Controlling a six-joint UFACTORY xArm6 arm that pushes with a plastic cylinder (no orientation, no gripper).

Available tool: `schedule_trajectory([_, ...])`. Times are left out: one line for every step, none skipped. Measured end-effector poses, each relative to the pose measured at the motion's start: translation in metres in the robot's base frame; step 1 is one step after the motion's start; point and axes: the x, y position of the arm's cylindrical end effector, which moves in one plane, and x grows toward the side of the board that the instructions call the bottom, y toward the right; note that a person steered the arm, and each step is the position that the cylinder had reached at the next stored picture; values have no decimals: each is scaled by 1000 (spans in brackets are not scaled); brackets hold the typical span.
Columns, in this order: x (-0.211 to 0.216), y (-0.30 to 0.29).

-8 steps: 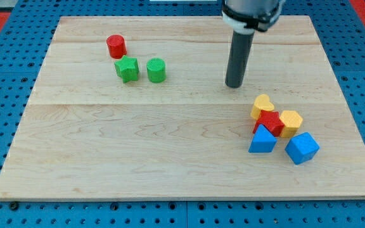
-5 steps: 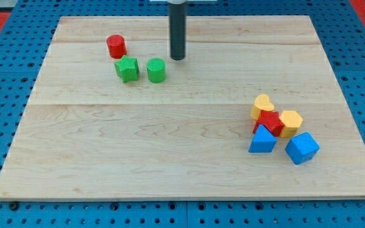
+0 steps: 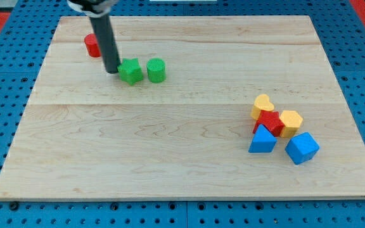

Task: Put the green blocks into the group of blocks

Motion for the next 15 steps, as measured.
schedule_trajectory([-4, 56])
schedule_trajectory([-11, 55])
schedule_trajectory([-11, 56])
schedule_trajectory([23, 86])
schedule_trajectory([69, 113])
schedule_trajectory([70, 108])
schedule_trajectory([69, 81])
schedule_trajectory([68, 72])
schedule_trajectory([68, 72])
schedule_trajectory([68, 53])
schedule_trajectory([60, 13])
schedule_trajectory([43, -13])
schedule_trajectory([19, -36])
schedule_trajectory([-6, -23])
schedule_trajectory([28, 46])
